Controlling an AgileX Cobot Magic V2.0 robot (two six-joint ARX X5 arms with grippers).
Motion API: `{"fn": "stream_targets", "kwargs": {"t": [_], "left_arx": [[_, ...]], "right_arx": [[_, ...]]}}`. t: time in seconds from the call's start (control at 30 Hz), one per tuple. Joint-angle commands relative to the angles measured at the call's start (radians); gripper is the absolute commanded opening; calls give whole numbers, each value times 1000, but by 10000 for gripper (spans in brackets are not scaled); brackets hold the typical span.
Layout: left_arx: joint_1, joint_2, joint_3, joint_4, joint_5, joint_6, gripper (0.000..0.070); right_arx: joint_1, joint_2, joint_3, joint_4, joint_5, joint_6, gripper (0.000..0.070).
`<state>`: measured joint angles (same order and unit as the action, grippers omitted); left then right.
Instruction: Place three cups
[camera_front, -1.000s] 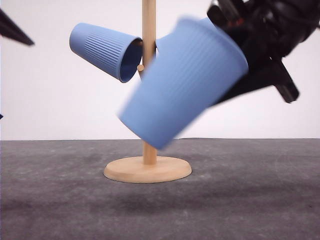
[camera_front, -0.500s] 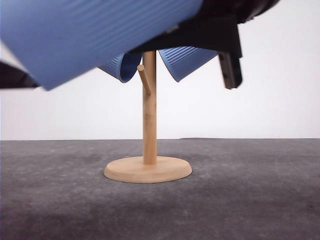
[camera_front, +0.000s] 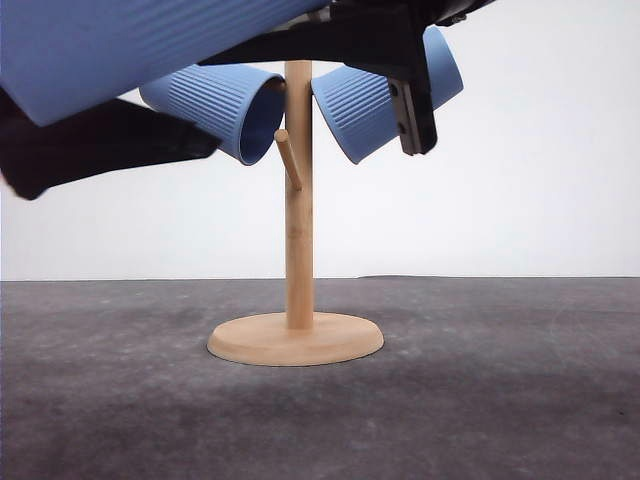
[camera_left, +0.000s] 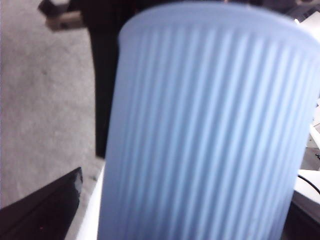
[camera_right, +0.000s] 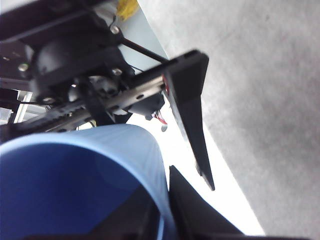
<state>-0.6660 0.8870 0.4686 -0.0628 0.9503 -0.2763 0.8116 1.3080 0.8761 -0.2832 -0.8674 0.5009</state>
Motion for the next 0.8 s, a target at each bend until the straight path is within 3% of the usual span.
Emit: {"fn": "stream_targets", "kwargs": {"t": [0.0, 0.03, 0.17, 0.23, 0.33, 0.43, 0.5, 0.77], "left_arx": [[-9, 16, 10, 26, -9, 8, 611], [-9, 17, 10, 29, -9, 4, 584], [-9, 17, 10, 26, 15, 2, 354], [-9, 17, 10, 26, 30, -3, 302], [-9, 17, 10, 26, 39, -35, 302], [-9, 16, 10, 26, 39, -61, 302], [-9, 16, 10, 27, 39, -81, 302], [-9, 16, 10, 26, 38, -193, 303]], "right_arx": [[18, 12, 13, 19, -19, 23, 0], [18, 12, 13, 11, -18, 23, 0], [18, 12, 13, 2, 3, 23, 1], [18, 12, 13, 3, 9, 23, 1], [17, 12, 13, 3, 11, 22, 46], [14, 12, 13, 2, 11, 19, 219], [3, 11, 13, 2, 11, 17, 282], [-108, -27, 13, -40, 11, -46, 296]]}}
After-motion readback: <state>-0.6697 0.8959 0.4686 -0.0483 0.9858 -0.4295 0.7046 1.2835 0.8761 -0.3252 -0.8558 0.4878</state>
